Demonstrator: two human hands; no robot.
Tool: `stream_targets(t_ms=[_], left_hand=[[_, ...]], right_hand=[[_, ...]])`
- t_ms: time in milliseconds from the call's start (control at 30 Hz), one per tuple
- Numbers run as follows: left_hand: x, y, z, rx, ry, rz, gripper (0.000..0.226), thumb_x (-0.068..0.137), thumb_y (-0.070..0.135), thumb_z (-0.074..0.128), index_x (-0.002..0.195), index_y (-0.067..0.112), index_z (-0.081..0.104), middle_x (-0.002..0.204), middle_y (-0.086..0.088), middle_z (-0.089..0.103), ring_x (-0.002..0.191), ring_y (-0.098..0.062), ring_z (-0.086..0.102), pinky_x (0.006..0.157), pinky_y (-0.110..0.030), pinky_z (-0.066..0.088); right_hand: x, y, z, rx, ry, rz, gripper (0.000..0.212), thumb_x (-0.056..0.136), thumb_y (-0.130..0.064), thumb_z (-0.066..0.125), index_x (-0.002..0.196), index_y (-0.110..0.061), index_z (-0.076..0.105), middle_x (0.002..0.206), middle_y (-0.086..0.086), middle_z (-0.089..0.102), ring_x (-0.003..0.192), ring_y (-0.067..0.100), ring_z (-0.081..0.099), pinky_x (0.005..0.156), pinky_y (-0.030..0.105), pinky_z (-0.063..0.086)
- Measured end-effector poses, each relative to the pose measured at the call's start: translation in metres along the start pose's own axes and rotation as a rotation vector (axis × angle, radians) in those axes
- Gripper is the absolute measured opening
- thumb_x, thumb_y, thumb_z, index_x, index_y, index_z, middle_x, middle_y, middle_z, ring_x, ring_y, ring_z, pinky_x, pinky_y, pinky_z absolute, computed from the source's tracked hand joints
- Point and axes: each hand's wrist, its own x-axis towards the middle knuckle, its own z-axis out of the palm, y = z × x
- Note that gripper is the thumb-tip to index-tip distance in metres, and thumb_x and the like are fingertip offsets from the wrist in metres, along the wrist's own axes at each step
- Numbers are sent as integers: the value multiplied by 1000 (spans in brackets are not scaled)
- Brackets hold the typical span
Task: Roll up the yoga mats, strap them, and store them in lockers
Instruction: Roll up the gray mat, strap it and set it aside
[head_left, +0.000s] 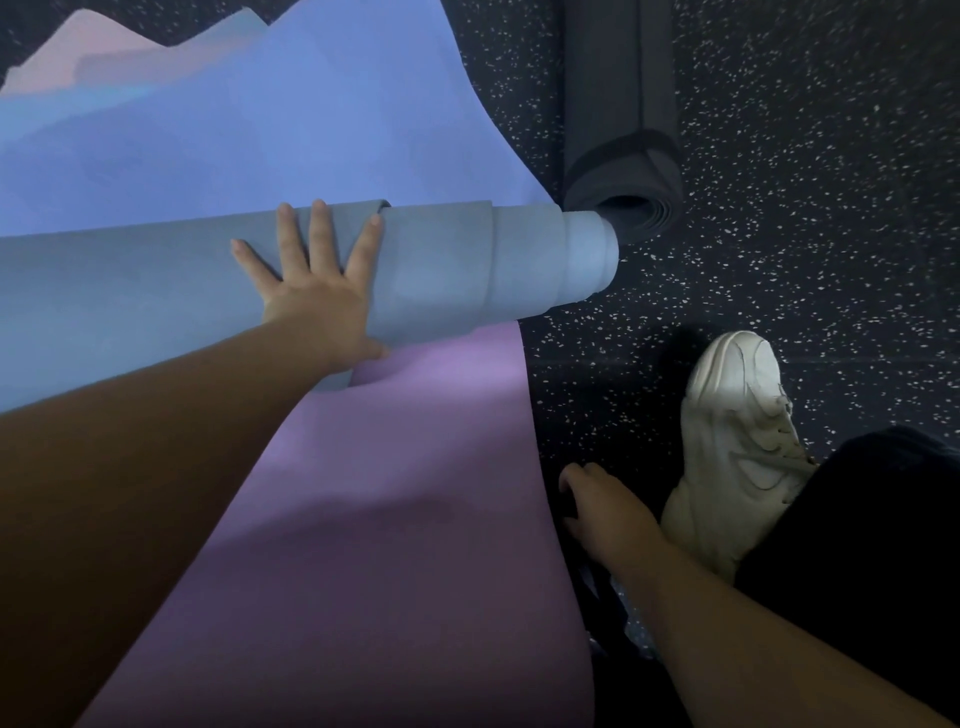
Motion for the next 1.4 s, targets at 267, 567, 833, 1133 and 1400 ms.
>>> stream_targets(t_ms=[267, 567, 833, 1133, 1400], left_hand=[[0, 1, 0, 0, 1, -6, 128, 71, 68, 66, 142, 30, -34, 154, -15, -27, 141, -43, -24, 105, -73, -1], [-1, 3, 0, 13, -2, -20, 129, 71, 71, 64, 141, 30, -35, 154, -16, -27, 141, -43, -24, 105, -72, 0], [0, 4, -2, 15, -21, -21, 127, 73, 69, 63, 141, 29, -36, 153, -18, -28, 140, -44, -25, 105, -72, 0], [5, 3, 2, 11, -19, -21, 128, 72, 70, 63, 141, 29, -36, 152, -19, -30, 139, -44, -26, 104, -73, -1], [7, 2, 6, 6, 13, -11, 129, 70, 74, 61, 142, 28, -35, 152, -18, -30, 139, -44, -25, 104, -73, -2]], right_hand=[[-18, 17, 10, -43, 26, -73, 35, 89, -16, 55, 124, -16, 51, 122, 1, 46, 111, 17, 46, 87, 28, 43], [-5, -5, -24, 340, 365, 41, 5, 95, -14, 51, 91, -16, 49, 79, 0, 55, 77, 22, 57, 65, 32, 43], [35, -63, -116, 881, 670, 23, 32, 91, -7, 46, 87, -31, 68, 75, -8, 67, 64, 12, 58, 63, 28, 46], [56, -47, -119, 620, 869, 150, 41, 94, -6, 45, 134, -9, 53, 133, 12, 51, 125, 27, 44, 104, 30, 32], [84, -37, -132, 703, 516, 188, 74, 87, -32, 63, 149, -12, 26, 153, 13, 22, 142, 27, 20, 117, 41, 19]])
